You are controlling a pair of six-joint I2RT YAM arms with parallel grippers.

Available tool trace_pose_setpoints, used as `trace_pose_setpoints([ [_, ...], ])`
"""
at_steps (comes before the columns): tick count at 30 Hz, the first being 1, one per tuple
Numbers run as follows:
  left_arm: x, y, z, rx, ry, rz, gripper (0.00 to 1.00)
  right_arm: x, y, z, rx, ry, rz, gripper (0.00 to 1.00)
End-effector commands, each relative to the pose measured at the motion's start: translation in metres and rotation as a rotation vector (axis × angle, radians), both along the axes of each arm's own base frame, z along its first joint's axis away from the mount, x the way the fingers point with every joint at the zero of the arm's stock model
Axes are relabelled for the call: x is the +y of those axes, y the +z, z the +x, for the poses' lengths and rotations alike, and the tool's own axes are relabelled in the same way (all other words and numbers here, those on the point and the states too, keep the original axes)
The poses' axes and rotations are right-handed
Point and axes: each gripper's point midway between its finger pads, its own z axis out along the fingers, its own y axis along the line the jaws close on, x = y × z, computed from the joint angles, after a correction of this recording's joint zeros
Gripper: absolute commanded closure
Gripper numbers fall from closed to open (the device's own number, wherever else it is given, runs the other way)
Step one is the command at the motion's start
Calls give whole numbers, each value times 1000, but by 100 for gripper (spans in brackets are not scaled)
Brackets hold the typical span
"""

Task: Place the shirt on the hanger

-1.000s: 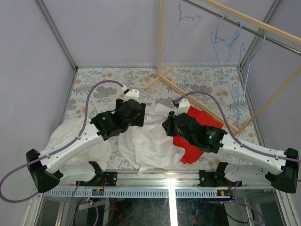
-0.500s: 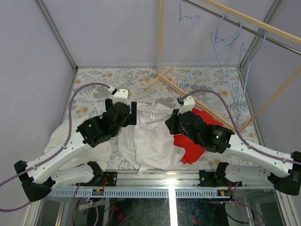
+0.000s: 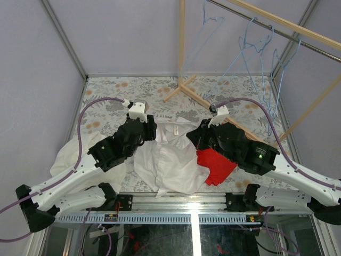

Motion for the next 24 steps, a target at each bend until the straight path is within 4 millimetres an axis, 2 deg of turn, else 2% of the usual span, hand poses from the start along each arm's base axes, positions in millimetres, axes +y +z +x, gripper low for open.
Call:
trace_pose_setpoints([
  [1,-20,22,13,-77,-31,-107,60,2,29,-1,-33,12,79,100],
  [5,-33,17,14,-64,-71,-113,61,0,29,-1,-35,8,79,100],
  [9,-36,0,15,-26,-75,-97,63,-2,29,-1,-37,-2,78,100],
  [16,-29,-16,15,6,-25,-119,75,-4,23,3,-38,-20,54,100],
  [18,-24,-17,16,10,-2,-126,84,-3,22,4,-40,-21,46,100],
  [21,-16,4,18,0,37,-142,99,-6,25,10,-70,-39,7,100],
  [23,-10,31,18,-25,58,-152,100,-11,36,18,-117,-66,-31,100],
  [24,-4,51,20,-47,89,-162,100,-13,49,22,-153,-77,-40,100],
])
